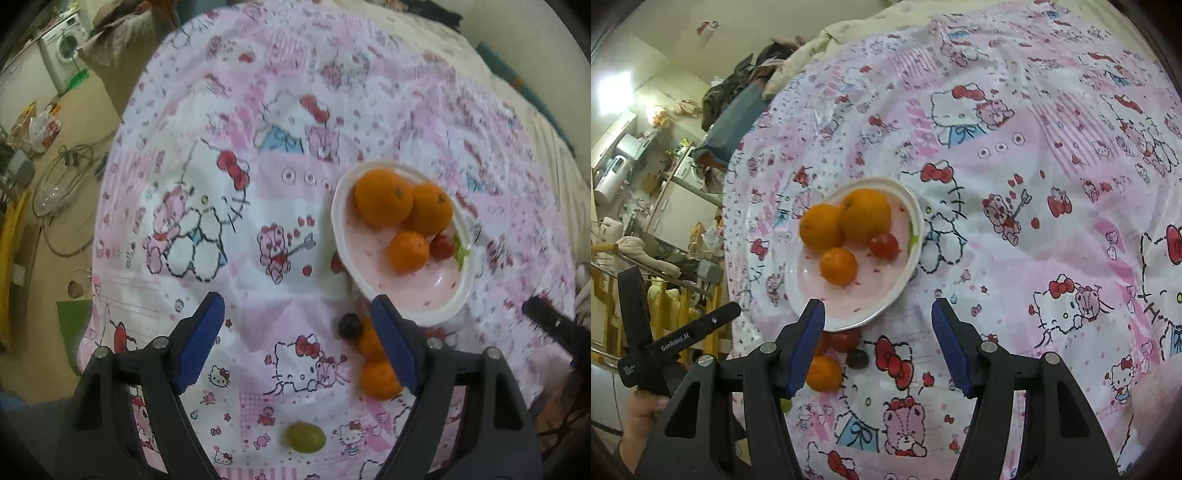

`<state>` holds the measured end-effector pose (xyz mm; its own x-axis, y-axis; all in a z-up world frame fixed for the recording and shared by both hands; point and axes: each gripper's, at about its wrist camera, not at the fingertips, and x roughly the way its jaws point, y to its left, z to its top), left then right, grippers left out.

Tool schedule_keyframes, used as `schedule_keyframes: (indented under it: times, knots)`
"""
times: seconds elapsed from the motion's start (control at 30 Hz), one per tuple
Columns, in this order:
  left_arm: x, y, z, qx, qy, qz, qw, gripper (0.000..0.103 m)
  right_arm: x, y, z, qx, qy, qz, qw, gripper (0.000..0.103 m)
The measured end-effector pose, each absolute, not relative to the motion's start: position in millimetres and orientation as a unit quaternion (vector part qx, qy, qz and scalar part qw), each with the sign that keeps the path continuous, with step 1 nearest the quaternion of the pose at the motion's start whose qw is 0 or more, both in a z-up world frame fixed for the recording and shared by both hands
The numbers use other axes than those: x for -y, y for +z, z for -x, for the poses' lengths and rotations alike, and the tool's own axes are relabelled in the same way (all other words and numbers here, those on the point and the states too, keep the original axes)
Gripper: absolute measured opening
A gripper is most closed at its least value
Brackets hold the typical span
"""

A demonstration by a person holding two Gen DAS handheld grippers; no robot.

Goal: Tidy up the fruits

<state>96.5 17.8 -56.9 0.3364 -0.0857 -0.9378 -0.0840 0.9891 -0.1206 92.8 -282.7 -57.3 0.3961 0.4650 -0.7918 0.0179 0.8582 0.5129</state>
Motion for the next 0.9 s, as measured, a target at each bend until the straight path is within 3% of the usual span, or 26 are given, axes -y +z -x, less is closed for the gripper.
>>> schedule_keyframes:
  times: [0.17,0.27,0.63,0.73,0.9]
  knots:
    - [-11,-82,-101,-0.613,-0.015,0.092,0.785,0.067,282,-62,-98,-0.536,0.136,-0.235,0.799,0.064]
    - [-6,-96,-106,-0.629,-0.018,0.106,0.770,0.052,280,-61,-101,-0.535,0.139,-0.234,0.800,0.064]
    - [12,-125,-121,-0.662,-0.018,0.116,0.741,0.043,285,-60,-97,-0.534,0.145,-0.243,0.797,0.064]
    - [18,-125,-121,-0.668,-0.030,0.122,0.734,0.025,286,-61,-97,-0.535,0.144,-0.247,0.795,0.064]
    - [25,-135,-121,-0.687,-0.036,0.133,0.713,0.021,287,-61,-98,-0.537,0.143,-0.245,0.795,0.064]
